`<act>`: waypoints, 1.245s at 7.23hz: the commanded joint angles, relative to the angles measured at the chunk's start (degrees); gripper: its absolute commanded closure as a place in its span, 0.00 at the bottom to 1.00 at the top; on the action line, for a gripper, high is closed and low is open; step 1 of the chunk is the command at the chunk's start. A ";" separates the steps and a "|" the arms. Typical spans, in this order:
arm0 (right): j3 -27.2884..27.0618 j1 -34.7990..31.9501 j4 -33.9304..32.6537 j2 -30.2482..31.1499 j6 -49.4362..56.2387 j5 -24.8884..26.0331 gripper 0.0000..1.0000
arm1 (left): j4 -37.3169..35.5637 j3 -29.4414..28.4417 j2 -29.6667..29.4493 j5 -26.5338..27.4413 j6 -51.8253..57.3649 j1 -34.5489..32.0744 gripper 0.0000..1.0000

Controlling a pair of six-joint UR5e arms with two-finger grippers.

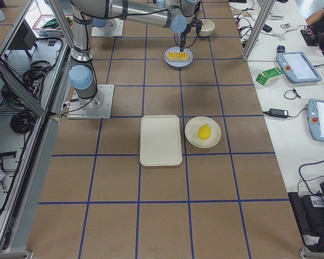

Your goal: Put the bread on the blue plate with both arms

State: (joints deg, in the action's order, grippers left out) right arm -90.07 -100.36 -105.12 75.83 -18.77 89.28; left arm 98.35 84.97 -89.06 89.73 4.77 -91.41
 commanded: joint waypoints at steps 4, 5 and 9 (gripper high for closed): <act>-0.19 11.76 11.24 11.52 8.22 -0.07 0.00 | -0.35 -0.07 0.03 0.00 -0.02 0.09 0.00; -0.11 12.29 13.08 11.54 8.31 -0.42 0.00 | -0.35 -0.07 0.03 0.00 -0.02 0.09 0.00; -0.72 11.94 14.33 14.35 8.14 -0.95 0.00 | -0.44 -0.07 0.03 0.00 -0.02 0.09 0.00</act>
State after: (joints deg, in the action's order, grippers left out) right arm -90.54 -88.35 -91.00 89.50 -10.62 88.52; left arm 97.98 84.93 -89.03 89.74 4.75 -91.38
